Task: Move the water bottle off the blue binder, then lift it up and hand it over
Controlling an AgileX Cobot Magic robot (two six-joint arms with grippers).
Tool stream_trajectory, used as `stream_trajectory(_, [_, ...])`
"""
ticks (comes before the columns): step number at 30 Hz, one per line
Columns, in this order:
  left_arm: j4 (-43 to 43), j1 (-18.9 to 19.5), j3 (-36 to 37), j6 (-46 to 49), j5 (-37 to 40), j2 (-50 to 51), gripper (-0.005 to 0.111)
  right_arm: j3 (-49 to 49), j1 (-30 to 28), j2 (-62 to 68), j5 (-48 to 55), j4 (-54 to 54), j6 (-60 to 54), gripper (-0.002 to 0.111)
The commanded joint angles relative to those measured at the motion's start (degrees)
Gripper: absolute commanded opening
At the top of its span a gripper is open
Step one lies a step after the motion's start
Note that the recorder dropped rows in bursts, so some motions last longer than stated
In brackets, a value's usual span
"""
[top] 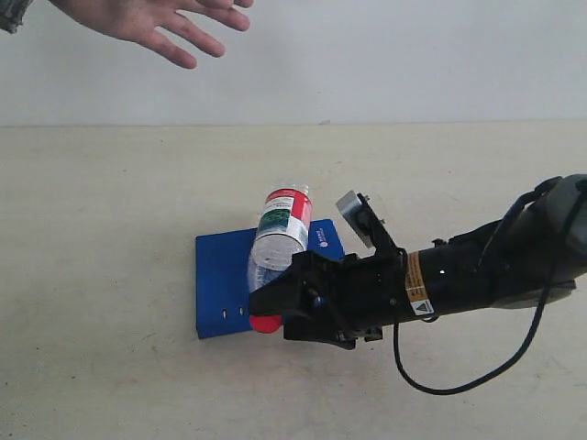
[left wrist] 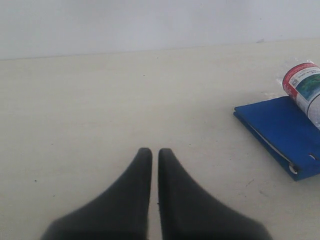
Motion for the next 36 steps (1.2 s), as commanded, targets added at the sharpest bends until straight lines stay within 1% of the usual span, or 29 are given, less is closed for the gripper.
stream_trajectory(1, [0.26, -0.41, -0.04, 0.34, -0.16, -0.02, 0.004, -0.17, 0.04, 1.18, -1.39, 2.45, -1.29, 0.063])
stream_trajectory(5, [0.26, -0.41, -0.04, 0.34, -0.16, -0.02, 0.004, -1.33, 0.04, 2.31, -2.04, 2.07, -0.89, 0.063])
stream_trajectory(13, [0.26, -0.41, -0.04, 0.34, -0.16, -0.02, 0.004, -6.17, 0.04, 4.69, -5.02, 1.77, 3.54, 0.063])
stream_trajectory(16, [0.26, -0.41, -0.04, 0.34, -0.16, -0.02, 0.004, -7.25, 0.04, 5.29, -7.79, 1.55, 3.91, 0.061])
stream_trajectory(22, [0.26, -0.41, -0.04, 0.34, -0.16, -0.02, 0.004, -7.52, 0.04, 5.39, -7.44, -0.26, 4.21, 0.044])
stream_trajectory(24, [0.26, -0.41, -0.04, 0.34, -0.16, -0.02, 0.004, -7.52, 0.04, 5.39, -7.42, -1.92, 1.94, 0.040])
stream_trajectory(26, [0.26, -0.41, -0.04, 0.34, -0.16, -0.02, 0.004, -7.52, 0.04, 5.28, -9.00, -4.83, -3.31, 0.034])
stream_trajectory(28, [0.26, -0.41, -0.04, 0.34, -0.16, -0.02, 0.004, -7.62, -0.09, 4.70, -12.02, -8.85, -8.66, 0.022])
stream_trajectory(30, [0.26, -0.41, -0.04, 0.34, -0.16, -0.02, 0.004, -7.62, -0.09, 3.33, -15.21, -16.16, -16.99, 0.004])
stream_trajectory(31, [0.26, -0.41, -0.04, 0.34, -0.16, -0.02, 0.004, -7.62, 0.02, 2.38, -15.21, -20.61, -21.16, 0.000])
stream_trajectory(33, [0.26, -0.41, -0.04, 0.34, -0.16, -0.02, 0.004, -7.62, 0.66, -0.34, -15.21, -26.78, -25.35, 0.000])
stream_trajectory(34, [0.26, -0.41, -0.04, 0.34, -0.16, -0.02, 0.004, -7.62, 1.37, -1.91, -15.21, -28.06, -26.28, 0.000])
stream_trajectory(35, [0.26, -0.41, -0.04, 0.34, -0.16, -0.02, 0.004, -7.62, 1.96, -3.22, -15.21, -28.06, -28.01, 0.000])
stream_trajectory(36, [0.26, -0.41, -0.04, 0.34, -0.16, -0.02, 0.004, -7.62, 3.08, -4.91, -12.00, -26.96, -30.92, 0.000])
